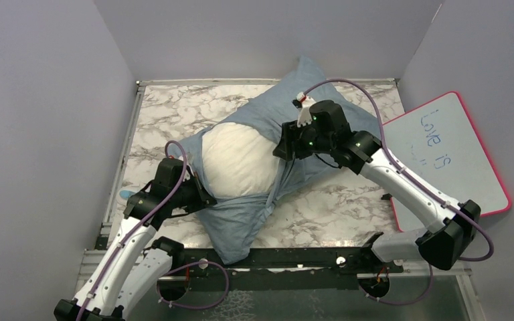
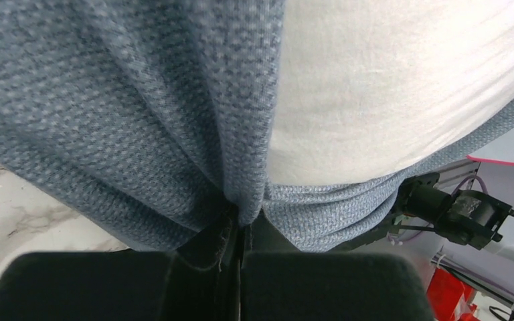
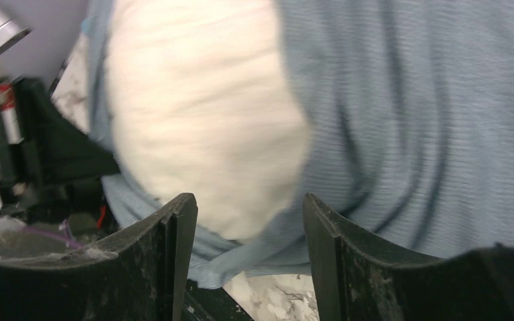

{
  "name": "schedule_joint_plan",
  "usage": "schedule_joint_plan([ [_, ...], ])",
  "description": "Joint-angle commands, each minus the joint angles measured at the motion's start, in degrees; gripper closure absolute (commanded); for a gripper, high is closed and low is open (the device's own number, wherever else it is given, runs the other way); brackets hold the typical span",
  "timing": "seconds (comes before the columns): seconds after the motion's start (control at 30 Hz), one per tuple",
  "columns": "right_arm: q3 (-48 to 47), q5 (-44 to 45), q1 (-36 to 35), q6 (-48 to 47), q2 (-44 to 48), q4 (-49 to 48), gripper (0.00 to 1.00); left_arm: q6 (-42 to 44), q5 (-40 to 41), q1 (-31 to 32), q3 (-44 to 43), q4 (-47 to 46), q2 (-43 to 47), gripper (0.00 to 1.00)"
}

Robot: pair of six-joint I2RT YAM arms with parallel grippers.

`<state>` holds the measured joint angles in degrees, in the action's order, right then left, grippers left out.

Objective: Remove the pillowcase from the pillow
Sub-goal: Remove the pillow from the pillowcase.

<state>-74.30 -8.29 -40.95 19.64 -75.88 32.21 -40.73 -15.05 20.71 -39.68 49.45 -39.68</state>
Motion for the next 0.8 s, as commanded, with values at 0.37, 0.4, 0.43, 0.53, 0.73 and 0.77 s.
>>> schedule_joint_plan([
  [0.37, -9.06, 24.63, -25.67, -5.39, -16.64, -3.27, 0.09, 0.22, 0.80, -0.06, 2.15, 0.60, 2.07, 1.00],
  [0.4, -8.00, 26.88, -25.67, -5.45, -18.06, -5.28, 0.06, 0.21, 0.85, -0.06, 2.19, 0.59, 2.17, 1.00],
  [0.43, -6.73, 28.91, -25.67, -5.28, -19.72, -7.58, 0.03, 0.29, 0.82, -0.06, 2.27, 0.57, 2.35, 1.00],
  [0.53, -9.53, 30.83, -25.71, -4.45, -26.44, -5.21, 0.01, 0.30, 0.98, -0.04, 2.12, 0.64, 2.76, 1.00],
  [0.73, -15.74, 42.92, -21.93, 0.47, -32.23, 0.25, 0.49, -0.02, 1.61, -0.06, 2.34, 0.66, 3.33, 1.00],
  [0.77, -15.67, 41.62, -20.27, 0.67, -31.12, -0.66, 0.63, 0.07, 1.71, -0.06, 2.46, 0.66, 3.40, 1.00],
])
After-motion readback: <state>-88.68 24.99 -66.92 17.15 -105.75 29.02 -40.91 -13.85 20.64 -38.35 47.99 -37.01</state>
